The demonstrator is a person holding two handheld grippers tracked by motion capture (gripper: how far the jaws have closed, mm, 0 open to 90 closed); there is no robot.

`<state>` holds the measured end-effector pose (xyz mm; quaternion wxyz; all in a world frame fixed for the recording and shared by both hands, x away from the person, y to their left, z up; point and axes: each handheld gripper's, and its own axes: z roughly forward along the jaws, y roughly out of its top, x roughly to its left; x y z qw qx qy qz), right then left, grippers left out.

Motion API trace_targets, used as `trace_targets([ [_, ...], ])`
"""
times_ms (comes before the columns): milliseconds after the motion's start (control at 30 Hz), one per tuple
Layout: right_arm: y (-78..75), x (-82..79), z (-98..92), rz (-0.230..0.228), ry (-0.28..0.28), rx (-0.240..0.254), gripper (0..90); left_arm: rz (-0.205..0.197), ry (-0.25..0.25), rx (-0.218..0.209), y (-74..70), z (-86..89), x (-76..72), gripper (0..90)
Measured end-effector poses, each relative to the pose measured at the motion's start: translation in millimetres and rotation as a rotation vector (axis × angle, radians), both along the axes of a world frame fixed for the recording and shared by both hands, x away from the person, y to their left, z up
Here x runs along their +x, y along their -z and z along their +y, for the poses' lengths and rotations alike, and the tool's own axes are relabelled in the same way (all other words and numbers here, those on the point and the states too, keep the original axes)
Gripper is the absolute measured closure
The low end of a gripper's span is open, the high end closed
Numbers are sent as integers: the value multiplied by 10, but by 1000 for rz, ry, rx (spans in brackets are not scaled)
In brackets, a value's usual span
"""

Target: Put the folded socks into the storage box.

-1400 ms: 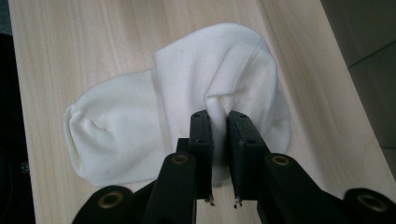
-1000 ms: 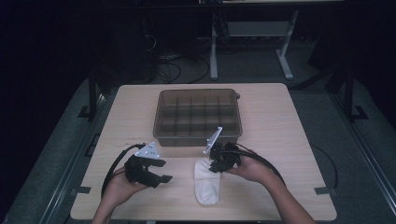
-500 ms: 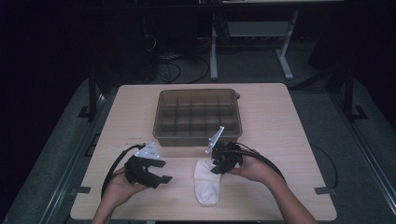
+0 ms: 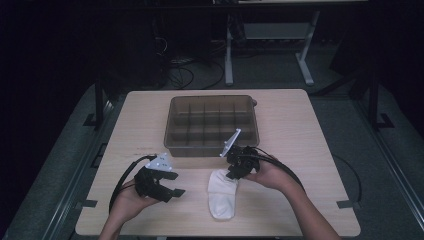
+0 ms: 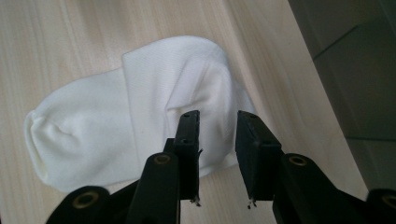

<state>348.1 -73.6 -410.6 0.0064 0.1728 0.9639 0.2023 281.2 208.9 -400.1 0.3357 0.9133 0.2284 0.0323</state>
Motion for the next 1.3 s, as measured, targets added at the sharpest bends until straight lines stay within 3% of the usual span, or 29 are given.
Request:
trace_targets([
  [400,67,97,42,46,-2,-5,875,3,-5,-1,8,4,-1,365],
  [967,-90,-4,-84,17,-23,49,888,1,-10,-2,-8,32,-1,365],
  [1300,-197,-150,-108,1,-68,88,888,-3,-15,-6,-16,41,-2,365],
])
